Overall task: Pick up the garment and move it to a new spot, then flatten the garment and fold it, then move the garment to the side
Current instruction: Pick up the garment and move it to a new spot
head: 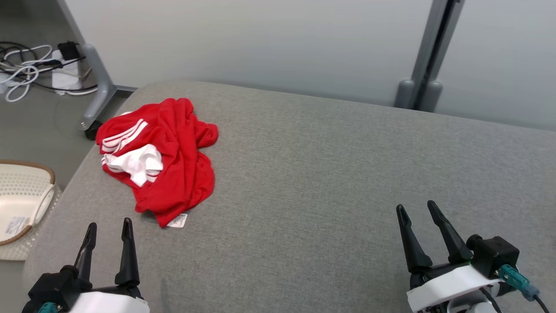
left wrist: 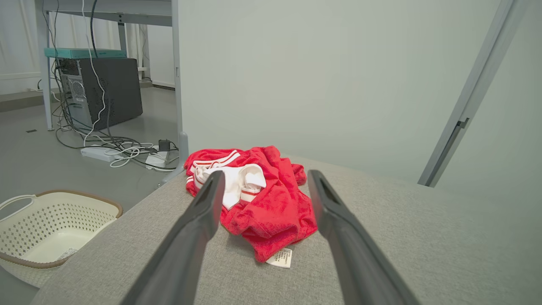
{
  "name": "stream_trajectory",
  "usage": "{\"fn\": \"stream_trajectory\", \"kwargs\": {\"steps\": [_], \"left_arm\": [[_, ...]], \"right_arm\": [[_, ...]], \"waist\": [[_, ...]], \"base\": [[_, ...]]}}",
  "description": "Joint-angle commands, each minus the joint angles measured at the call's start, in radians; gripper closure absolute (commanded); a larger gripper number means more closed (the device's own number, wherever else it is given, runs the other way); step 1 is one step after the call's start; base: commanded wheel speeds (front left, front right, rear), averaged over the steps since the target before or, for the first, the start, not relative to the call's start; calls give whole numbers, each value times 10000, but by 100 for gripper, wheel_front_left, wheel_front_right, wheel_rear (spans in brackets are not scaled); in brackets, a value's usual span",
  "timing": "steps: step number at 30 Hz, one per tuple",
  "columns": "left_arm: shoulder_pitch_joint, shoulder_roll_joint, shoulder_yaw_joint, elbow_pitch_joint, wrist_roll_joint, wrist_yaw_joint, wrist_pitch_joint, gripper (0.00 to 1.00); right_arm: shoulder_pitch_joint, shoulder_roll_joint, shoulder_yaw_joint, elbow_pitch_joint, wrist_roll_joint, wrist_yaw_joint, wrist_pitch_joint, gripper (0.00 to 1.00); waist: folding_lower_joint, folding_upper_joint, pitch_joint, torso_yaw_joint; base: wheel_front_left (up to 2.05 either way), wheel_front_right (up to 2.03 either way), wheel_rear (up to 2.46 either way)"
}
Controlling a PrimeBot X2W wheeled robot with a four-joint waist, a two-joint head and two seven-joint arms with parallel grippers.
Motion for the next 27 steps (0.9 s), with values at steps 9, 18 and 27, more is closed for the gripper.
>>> {"fn": "stream_trajectory", "kwargs": {"steps": [9,18,27], "left_arm": [[17,32,5,25,-80,137,-1,0],[-533,166,-183,-21,-303,-9,465,0],[-2765,1067,58,377,-1493,-188,2782,0]], "right_arm": [[-298,-84,299,206,138,2,-34,0],[-526,-96,565,274,139,2,-43,0],[-1323,-82,1011,228,-144,2,-37,0]], "waist": [[0,0,24,1108],[0,0,183,1006],[0,0,1128,236]], "base": [[0,0,0],[0,0,0],[0,0,0]]}}
